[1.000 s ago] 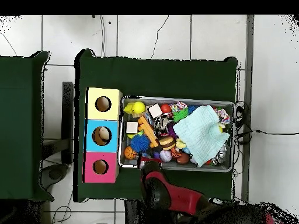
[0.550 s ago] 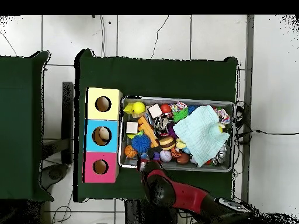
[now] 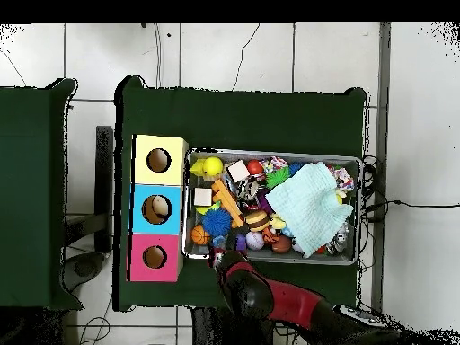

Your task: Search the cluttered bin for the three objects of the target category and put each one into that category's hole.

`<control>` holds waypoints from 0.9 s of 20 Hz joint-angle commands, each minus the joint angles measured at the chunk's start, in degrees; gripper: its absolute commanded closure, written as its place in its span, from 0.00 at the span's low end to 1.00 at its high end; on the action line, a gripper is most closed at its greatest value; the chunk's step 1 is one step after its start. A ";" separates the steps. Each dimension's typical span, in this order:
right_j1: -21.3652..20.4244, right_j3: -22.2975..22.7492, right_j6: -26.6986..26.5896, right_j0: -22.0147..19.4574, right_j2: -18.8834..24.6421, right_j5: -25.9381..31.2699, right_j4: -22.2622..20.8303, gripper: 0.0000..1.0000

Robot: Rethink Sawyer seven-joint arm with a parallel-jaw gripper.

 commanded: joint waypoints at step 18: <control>9.57 1.25 7.97 8.31 -4.01 0.85 -4.76 1.00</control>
